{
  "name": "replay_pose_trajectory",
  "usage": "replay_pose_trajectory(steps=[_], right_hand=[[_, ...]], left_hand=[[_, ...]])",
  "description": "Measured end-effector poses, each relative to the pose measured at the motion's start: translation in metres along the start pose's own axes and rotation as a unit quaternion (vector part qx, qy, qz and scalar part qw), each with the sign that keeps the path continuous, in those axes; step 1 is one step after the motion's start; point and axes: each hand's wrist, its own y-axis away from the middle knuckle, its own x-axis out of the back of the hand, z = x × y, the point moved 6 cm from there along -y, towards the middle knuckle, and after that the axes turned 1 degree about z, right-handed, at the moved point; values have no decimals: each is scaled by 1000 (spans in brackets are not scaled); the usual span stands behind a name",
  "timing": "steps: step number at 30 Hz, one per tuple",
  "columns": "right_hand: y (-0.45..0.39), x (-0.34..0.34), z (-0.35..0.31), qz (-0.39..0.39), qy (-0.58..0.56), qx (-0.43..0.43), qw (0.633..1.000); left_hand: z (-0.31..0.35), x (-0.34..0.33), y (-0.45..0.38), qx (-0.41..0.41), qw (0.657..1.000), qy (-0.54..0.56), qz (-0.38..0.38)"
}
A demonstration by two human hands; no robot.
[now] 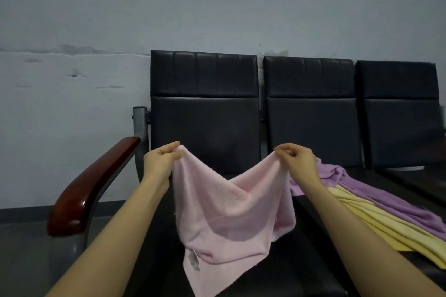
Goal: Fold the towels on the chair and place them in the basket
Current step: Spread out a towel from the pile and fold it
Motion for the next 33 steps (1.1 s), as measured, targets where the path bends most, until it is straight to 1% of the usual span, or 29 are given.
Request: replay_pose_trajectory(steps=[4, 6, 9, 12, 14, 17, 19, 21, 23, 27, 30, 33], right_hand=[[3, -4, 8, 3, -86, -40, 996], [2, -3, 7, 11, -87, -51, 995], [0, -4, 7, -10, -64, -54, 996], [1, -5, 6, -41, 20, -16, 999], [4, -5, 8, -36, 62, 9, 997], [6, -3, 13, -9, 94, 31, 995], [7, -2, 18, 9, 105, 31, 994], [8, -4, 19, 19, 96, 26, 995], [8, -5, 18, 22, 56, 8, 998], [4, -5, 11, 34, -71, -25, 997], [-15, -7, 4, 46, -77, -9, 996], [-43, -7, -6, 68, -73, 8, 995]], left_hand=[[-6, 6, -2, -1, 1000, -3, 14], [-7, 7, -2, -13, 1000, -23, 14], [-4, 10, -2, -53, 993, -106, 31], [-7, 16, -4, -88, 970, -219, 53], [-8, 19, -2, -120, 949, -285, 58], [-6, 23, 4, -171, 911, -369, 65], [-6, 26, 8, -196, 893, -397, 80], [-5, 27, 9, -207, 889, -398, 94], [-2, 24, 7, -214, 892, -388, 92], [3, 11, -2, -184, 934, -297, 69], [10, -4, -11, -170, 950, -253, 63], [27, -22, -23, -172, 957, -221, 73]])
